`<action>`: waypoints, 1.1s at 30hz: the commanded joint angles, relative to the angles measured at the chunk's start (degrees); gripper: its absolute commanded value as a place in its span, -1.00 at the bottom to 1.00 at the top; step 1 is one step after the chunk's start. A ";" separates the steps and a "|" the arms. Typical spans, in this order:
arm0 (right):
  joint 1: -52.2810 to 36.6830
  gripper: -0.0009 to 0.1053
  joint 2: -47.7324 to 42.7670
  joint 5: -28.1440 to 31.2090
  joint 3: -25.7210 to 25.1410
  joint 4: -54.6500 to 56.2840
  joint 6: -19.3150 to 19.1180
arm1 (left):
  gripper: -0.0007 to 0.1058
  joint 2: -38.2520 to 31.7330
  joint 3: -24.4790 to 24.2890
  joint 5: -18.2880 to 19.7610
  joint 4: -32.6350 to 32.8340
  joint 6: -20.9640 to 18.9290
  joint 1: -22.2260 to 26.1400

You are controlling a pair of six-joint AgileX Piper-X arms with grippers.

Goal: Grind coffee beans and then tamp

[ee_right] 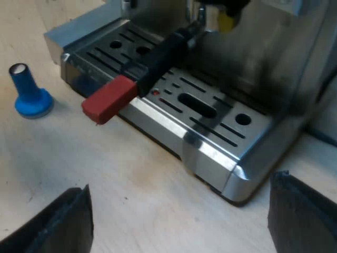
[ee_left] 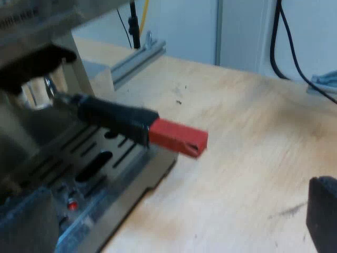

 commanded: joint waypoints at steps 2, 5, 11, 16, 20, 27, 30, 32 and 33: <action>2.27 0.33 -0.09 1.00 1.84 -2.22 1.62 | 0.84 -0.16 1.94 3.03 -2.35 0.33 -0.40; 6.51 0.33 -0.09 4.51 3.87 -4.21 3.48 | 0.84 -0.16 3.89 4.67 -2.88 0.33 -0.40; 14.88 0.33 0.02 14.12 6.03 -8.80 6.41 | 0.84 -0.16 4.47 4.66 -2.85 0.05 -0.40; 23.99 0.06 0.02 21.48 7.41 -9.27 14.60 | 0.84 -0.16 4.47 4.66 -2.85 -0.05 -0.40; 30.68 -0.06 0.02 27.26 9.30 -9.98 20.54 | 0.84 -0.16 4.47 4.66 -2.85 -0.05 -0.40; 42.94 -0.32 3.08 39.16 12.90 -17.46 22.64 | 0.84 -0.16 4.47 4.66 -2.85 -0.05 -0.40; 47.57 -0.32 7.36 44.83 13.47 -20.06 23.23 | 0.84 -0.16 4.47 4.66 -2.85 -0.05 -0.40; 49.74 -0.32 10.00 46.20 13.85 -22.61 24.22 | 0.84 -0.16 4.47 4.66 -2.85 -0.05 -0.40; 50.61 -0.33 11.50 46.89 13.86 -23.90 25.33 | 0.84 -0.16 4.47 4.66 -2.85 -0.05 -0.40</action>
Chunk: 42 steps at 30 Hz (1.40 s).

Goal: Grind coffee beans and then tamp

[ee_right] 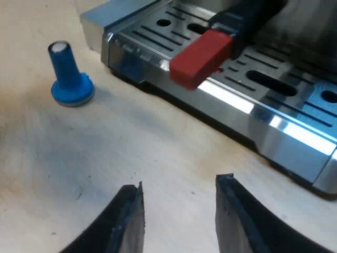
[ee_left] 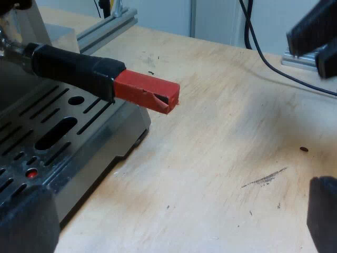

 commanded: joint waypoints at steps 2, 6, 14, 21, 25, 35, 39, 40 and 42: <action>2.45 -0.36 5.64 4.03 0.15 -5.67 2.73 | 0.84 -0.16 -0.09 1.08 -1.05 -0.05 -0.40; 3.23 -0.59 12.85 5.13 0.15 -13.35 2.72 | 0.84 -0.16 -0.09 1.08 -1.05 -0.05 -0.40; 3.23 -0.73 24.82 7.51 0.15 -27.92 3.77 | 0.84 -0.16 -0.09 1.08 -1.05 -0.05 -0.40; 3.23 -0.73 32.71 17.17 0.15 -37.94 4.28 | 0.84 -0.16 -0.09 1.08 -1.05 -0.05 -0.40; 3.23 -0.73 36.19 19.53 0.15 -44.54 4.28 | 0.84 -0.16 -0.09 1.08 -1.05 -0.05 -0.40; 3.23 -0.73 42.64 25.59 -0.73 -51.27 4.28 | 0.84 -0.16 -0.09 1.08 -1.05 -0.05 -0.40; 3.23 -0.73 45.21 25.72 -1.96 -51.27 4.83 | 0.84 -0.16 -0.09 1.08 -1.05 -0.05 -0.40; 3.23 -0.73 45.38 25.72 -2.04 -51.27 5.29 | 0.84 -0.16 -0.09 1.08 -1.05 -0.05 -0.40; 3.23 -0.73 46.91 26.68 -2.28 -52.60 7.00 | 0.84 -0.16 -0.09 1.08 -1.05 -0.05 -0.40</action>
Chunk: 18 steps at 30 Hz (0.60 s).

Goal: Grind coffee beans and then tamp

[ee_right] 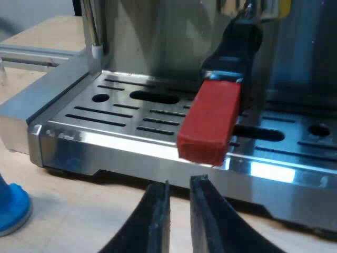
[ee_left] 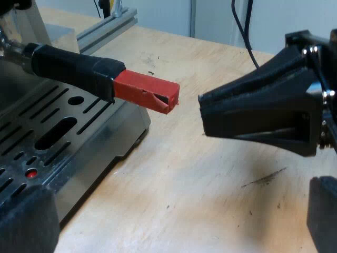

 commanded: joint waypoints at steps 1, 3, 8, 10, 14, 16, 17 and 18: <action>0.08 -0.73 2.33 2.50 -0.51 -3.04 1.63 | 0.84 -0.16 -0.09 1.02 -1.05 -0.05 -0.40; 0.08 -0.73 3.69 3.77 -0.51 -4.97 1.64 | 0.84 -0.16 -0.09 1.02 -1.05 -0.05 -0.40; 0.08 -0.73 6.54 5.62 -0.51 -10.34 1.64 | 0.84 -0.16 -0.09 1.02 -1.05 -0.05 -0.40; 0.08 -0.73 7.32 5.63 -0.51 -12.56 1.64 | 0.84 -0.16 -0.09 1.02 -1.05 -0.05 -0.40; -0.03 -0.73 7.48 5.63 -0.51 -14.08 1.64 | 0.84 -0.16 -0.09 1.02 -1.05 -0.05 -0.40; -0.58 -0.73 7.48 5.63 -0.51 -14.25 1.50 | 0.84 -0.16 -0.09 1.02 -1.05 -0.05 -0.40; -0.69 -0.73 7.48 5.63 -0.51 -14.25 1.50 | 0.84 -0.16 -0.09 1.02 -1.05 -0.05 -0.40; -1.42 -0.73 7.48 5.63 -0.51 -14.25 1.50 | 0.84 -0.16 -0.09 1.02 -1.05 -0.05 -0.40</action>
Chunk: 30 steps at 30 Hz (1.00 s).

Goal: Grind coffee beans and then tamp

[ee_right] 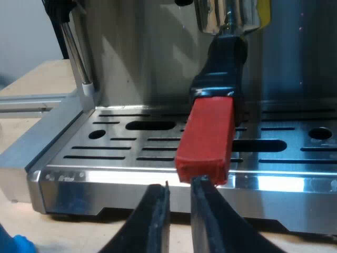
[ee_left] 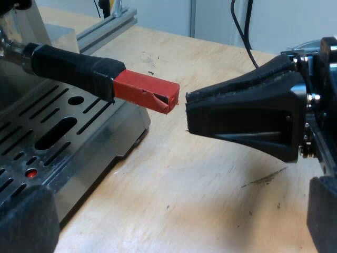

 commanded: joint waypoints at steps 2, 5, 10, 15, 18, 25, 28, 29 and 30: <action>-2.99 -0.73 0.02 0.37 -0.29 -1.14 -0.29 | 0.84 -0.16 -0.09 1.02 -1.05 -0.05 -0.40; -5.52 -0.73 0.02 -1.50 -0.29 -1.13 -0.29 | 0.84 -0.16 -0.09 1.02 -1.05 -0.05 -0.40; -7.85 -0.73 0.02 -1.79 -0.29 -1.13 -0.66 | 0.84 -0.16 -0.09 1.02 -1.05 -0.05 -0.40; -7.85 -0.73 0.02 0.40 -0.44 -1.56 -1.07 | 0.84 -0.16 -0.09 1.02 -1.05 -0.05 -0.40; -7.85 -0.73 0.02 2.15 -0.44 -2.20 -2.22 | 0.84 -0.16 -0.09 1.02 -1.05 -0.05 -0.40; -7.85 -0.73 0.02 3.06 -0.44 -2.46 -2.35 | 0.84 -0.16 -0.09 1.02 -1.05 -0.05 -0.40; -7.85 -0.73 0.02 4.64 -0.44 -2.46 -2.35 | 0.84 -0.16 -0.09 1.02 -1.05 -0.05 -0.40; -7.85 -0.73 0.02 4.70 -0.44 -2.90 -2.35 | 0.84 -0.16 -0.09 1.02 -1.05 -0.05 -0.40; -7.85 -0.73 0.02 4.71 -0.44 -3.24 -2.35 | 0.84 -0.16 -0.09 1.02 -1.05 -0.05 -0.40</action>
